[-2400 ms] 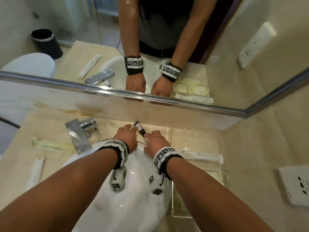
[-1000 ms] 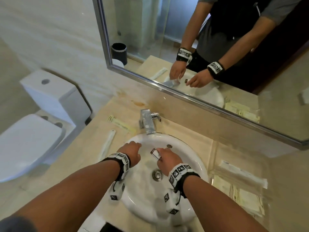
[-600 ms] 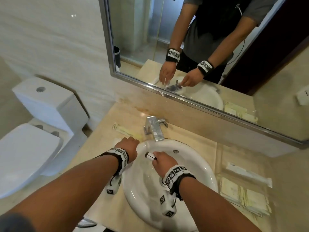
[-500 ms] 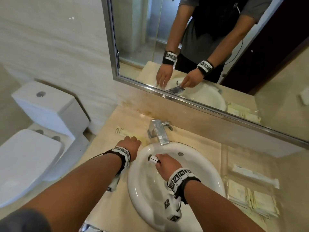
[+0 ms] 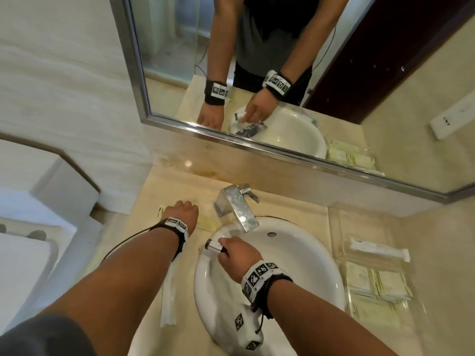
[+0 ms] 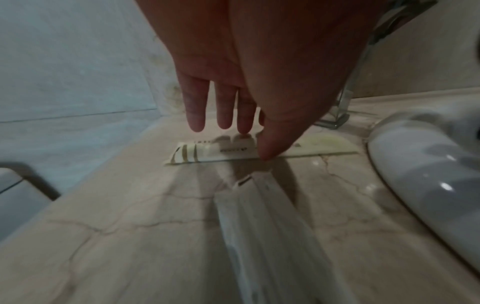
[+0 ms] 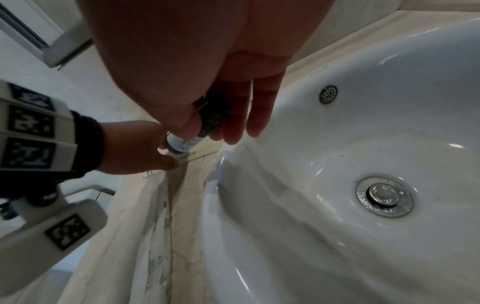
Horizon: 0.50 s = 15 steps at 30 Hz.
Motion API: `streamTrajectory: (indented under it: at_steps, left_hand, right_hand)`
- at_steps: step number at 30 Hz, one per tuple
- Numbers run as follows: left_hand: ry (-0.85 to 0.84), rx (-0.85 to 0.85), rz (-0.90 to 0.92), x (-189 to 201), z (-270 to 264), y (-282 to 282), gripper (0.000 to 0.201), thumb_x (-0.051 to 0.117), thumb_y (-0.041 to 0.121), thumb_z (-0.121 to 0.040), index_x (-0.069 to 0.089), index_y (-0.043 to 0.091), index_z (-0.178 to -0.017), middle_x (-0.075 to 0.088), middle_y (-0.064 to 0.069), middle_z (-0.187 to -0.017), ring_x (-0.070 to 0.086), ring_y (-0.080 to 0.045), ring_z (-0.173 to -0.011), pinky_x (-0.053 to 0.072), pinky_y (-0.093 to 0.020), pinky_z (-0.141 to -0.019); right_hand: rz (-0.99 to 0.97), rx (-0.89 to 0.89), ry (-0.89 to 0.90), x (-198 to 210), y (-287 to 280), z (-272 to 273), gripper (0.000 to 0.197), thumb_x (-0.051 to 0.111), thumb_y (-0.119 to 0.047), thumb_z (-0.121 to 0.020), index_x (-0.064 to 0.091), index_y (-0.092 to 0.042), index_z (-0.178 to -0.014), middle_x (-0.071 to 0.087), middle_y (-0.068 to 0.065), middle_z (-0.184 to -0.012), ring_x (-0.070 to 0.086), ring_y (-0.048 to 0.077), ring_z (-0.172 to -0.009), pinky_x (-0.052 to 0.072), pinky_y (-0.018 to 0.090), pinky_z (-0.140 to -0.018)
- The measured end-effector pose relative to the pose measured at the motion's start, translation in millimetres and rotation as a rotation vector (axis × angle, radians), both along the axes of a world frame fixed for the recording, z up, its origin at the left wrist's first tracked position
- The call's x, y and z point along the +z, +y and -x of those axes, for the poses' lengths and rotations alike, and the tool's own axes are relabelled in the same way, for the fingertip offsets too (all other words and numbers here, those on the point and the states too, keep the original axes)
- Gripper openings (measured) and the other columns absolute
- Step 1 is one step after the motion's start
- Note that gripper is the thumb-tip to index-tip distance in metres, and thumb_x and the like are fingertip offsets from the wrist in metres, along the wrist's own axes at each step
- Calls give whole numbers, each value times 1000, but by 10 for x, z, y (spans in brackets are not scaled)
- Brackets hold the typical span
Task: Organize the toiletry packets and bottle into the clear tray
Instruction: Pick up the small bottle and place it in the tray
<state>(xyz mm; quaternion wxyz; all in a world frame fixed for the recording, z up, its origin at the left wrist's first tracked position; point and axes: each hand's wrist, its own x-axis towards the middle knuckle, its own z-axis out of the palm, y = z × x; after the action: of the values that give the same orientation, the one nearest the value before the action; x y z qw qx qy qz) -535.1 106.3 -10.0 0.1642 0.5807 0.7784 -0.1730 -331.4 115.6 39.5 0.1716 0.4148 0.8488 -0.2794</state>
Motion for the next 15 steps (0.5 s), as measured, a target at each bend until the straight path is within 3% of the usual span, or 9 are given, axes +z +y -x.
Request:
streamTrajectory:
  at_steps: [6,9,15]
  left_hand:
    - [7,32,-26,-54,4,164,35,44,10,-91,52,9,-125,50,-13,-127,47,-33,-117,47,-42,-87]
    - [5,47,-20,-15,0,183,35,51,9,-87,54,6,-121,51,-14,-123,47,-33,-115,47,-41,-85]
    - [-15,17,49,104,-10,232,54,67,11,-76,45,12,-125,63,-10,-119,57,-31,-112,43,-39,-88]
  right_hand:
    - [-9,29,12,13,28,-40,14,46,-25,-96,56,-21,-105,56,7,-107,60,29,-90,52,38,-76]
    - [-24,-6,6,-5,71,-93,20,46,-25,-96,59,-23,-111,56,6,-105,61,27,-88,51,36,-75]
    - [-43,-39,12,71,107,-231,18,46,-24,-95,60,-23,-107,56,5,-102,56,23,-81,53,36,-74]
